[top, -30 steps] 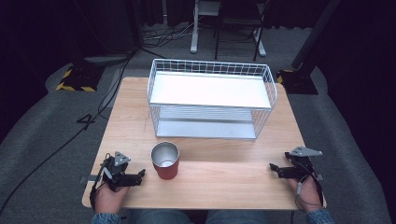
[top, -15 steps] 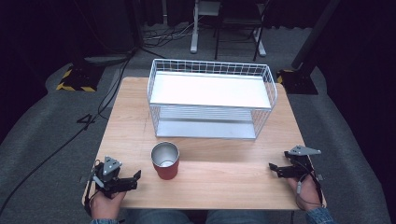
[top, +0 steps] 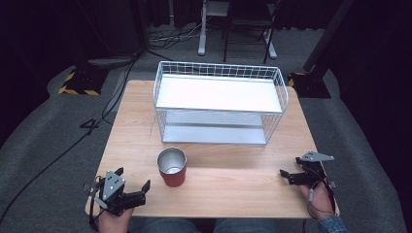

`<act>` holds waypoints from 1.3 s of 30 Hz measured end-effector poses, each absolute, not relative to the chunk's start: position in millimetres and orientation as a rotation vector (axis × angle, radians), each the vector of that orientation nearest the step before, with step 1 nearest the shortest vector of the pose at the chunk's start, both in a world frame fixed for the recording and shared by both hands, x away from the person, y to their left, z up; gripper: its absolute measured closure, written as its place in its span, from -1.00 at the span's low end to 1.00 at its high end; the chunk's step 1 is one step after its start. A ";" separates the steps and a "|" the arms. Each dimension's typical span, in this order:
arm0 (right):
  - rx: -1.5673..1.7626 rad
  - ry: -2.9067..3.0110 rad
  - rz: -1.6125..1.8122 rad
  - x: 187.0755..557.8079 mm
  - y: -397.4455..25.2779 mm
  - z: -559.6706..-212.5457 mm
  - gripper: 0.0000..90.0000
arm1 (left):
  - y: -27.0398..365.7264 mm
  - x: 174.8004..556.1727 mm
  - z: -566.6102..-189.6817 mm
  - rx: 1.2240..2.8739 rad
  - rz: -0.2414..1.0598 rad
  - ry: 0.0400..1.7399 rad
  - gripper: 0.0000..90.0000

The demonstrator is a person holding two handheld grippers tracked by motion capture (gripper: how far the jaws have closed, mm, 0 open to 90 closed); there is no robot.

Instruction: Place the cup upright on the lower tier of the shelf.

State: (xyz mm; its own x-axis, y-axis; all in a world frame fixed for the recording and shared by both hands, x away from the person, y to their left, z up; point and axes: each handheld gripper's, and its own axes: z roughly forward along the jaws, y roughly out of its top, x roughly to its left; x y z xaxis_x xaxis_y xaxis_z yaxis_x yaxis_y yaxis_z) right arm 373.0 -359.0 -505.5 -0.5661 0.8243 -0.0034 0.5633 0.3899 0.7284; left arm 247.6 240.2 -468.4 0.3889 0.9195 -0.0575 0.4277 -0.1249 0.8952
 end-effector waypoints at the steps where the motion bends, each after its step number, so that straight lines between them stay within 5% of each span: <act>1: 1.201 2.289 0.987 372.9 -359.0 -505.5 -0.81 | 235.8 243.8 -468.3 1.698 0.657 1.172 -1.00; 39: 1.174 2.297 1.001 371.6 -358.8 -505.2 -0.72 | 172.8 271.2 -479.7 1.785 0.531 1.094 -1.00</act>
